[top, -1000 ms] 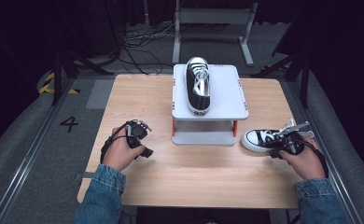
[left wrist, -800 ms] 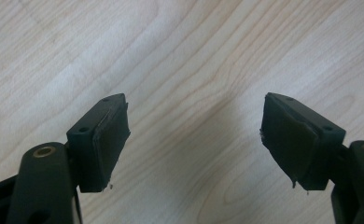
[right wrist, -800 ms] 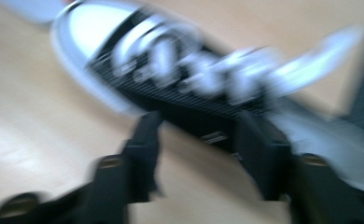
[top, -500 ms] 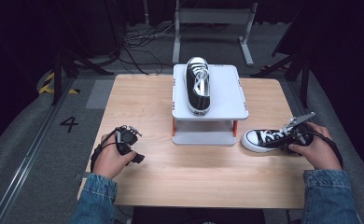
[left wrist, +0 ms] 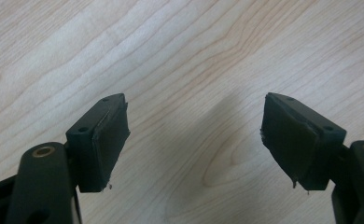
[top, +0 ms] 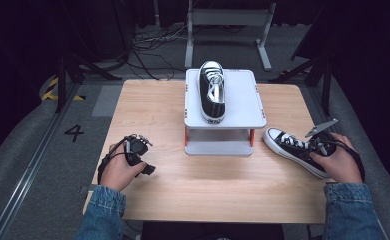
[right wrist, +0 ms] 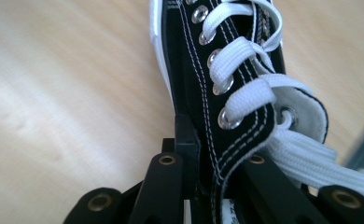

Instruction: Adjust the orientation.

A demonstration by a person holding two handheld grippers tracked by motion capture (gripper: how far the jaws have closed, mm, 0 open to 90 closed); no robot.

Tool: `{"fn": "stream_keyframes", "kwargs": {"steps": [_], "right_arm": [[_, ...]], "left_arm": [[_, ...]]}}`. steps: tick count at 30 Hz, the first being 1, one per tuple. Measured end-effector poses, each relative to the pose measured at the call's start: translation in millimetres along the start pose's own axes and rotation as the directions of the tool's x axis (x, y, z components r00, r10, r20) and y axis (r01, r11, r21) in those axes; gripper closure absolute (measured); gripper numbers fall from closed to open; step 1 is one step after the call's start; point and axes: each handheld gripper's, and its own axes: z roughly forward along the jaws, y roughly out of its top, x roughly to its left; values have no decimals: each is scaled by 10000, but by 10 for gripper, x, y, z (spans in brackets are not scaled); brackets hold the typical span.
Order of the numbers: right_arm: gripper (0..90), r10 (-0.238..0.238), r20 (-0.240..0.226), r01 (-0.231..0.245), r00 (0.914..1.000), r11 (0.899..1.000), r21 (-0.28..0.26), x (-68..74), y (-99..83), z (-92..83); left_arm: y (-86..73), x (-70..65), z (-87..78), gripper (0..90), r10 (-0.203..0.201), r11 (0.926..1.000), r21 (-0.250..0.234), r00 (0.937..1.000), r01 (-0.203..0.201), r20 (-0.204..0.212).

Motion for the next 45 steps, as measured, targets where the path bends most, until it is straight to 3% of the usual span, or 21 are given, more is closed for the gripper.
{"fn": "stream_keyframes", "kwargs": {"steps": [2, 4, 7, 8, 11, 13, 16, 20, 24, 28, 29, 30, 31, 32, 33, 36, 39, 41, 42, 44, 45], "right_arm": [[830, 522, 775, -527, 9956, 9986, 45, 45, 48, 17], [810, 1144, 1108, -1143, 9872, 9934, -68, 105, 100, 92], [750, 1326, 1003, -1363, 9861, 9902, 307, 234, 178, 183], [697, 1393, 830, -1415, 9868, 9897, 203, 269, 195, 186], [554, 1794, -301, -1804, 9833, 9829, -358, 328, 191, 117], [517, 1687, -486, -1722, 9845, 9819, -794, 372, 168, -8], [498, 1407, 39, -1392, 9900, 9828, -1209, 385, 112, -224], [471, 1636, 468, -1524, 9854, 9710, -1842, 277, -25, -369], [445, 2091, 811, -1981, 9745, 9720, -1265, 152, -164, -262], [442, 2218, 433, -2145, 9741, 9678, -1318, 138, -152, -98], [452, 2153, 369, -2093, 9759, 9701, -1232, 129, -131, 17], [504, 2128, 420, -2073, 9762, 9724, -1072, 123, -131, 48], [620, 2013, 535, -1962, 9781, 9766, -883, 111, -141, 74], [742, 2252, 264, -2224, 9740, 9715, -818, 108, -156, 74], [801, 2456, 96, -2438, 9693, 9657, -895, 124, -167, 50], [845, 2374, 381, -2340, 9707, 9691, -781, 189, -156, -37], [838, 2365, -469, -2390, 9705, 9693, -572, 279, -145, -99], [826, 2394, -572, -2405, 9692, 9705, -147, 339, -157, -122], [810, 2595, -677, -2590, 9634, 9658, 151, 375, -169, -132], [750, 2844, -933, -2844, 9542, 9586, 133, 406, -176, -173], [651, 2667, -993, -2675, 9587, 9636, 52, 414, -174, -214]], "left_arm": [[16, -2, 5, 240, 59, 10000, 22, 10000, -59, -5], [25, -9, 9, 240, 115, 9999, 81, 9999, -115, -3], [37, -21, 8, 240, 217, 9998, 49, 9998, -217, 37], [43, -18, 1, 240, 204, 9998, -5, 9998, -203, 58], [56, -17, -6, 240, 168, 9999, -38, 9999, -168, 28], [82, -19, -4, 240, 282, 9996, -66, 9996, -281, 55], [124, -32, 5, 240, 411, 9991, -89, 9991, -411, 74], [177, -50, 9, 240, 487, 9988, -94, 9987, -485, 138], [213, -59, 32, 240, 575, 9983, -33, 9982, -575, 168], [244, -62, 48, 239, 635, 9980, 61, 9978, -636, 172], [264, -71, 64, 239, 722, 9974, 60, 9971, -723, 222], [272, -78, 70, 239, 760, 9971, 87, 9970, -762, 167], [278, -80, 80, 238, 796, 9967, 108, 9964, -800, 291], [283, -82, 86, 238, 802, 9967, 121, 9963, -806, 294], [283, -82, 86, 238, 802, 9967, 121, 9963, -806, 294], [294, -82, 93, 238, 765, 9970, 102, 9966, -768, 307], [306, -94, 98, 238, 785, 9968, 96, 9961, -790, 396], [320, -97, 92, 238, 915, 9958, 55, 9952, -917, 358], [323, -98, 87, 238, 889, 9960, 54, 9952, -892, 402], [331, -91, 80, 238, 931, 9956, 25, 9950, -932, 363], [333, -90, 80, 238, 935, 9956, 46, 9949, -938, 370]]}}
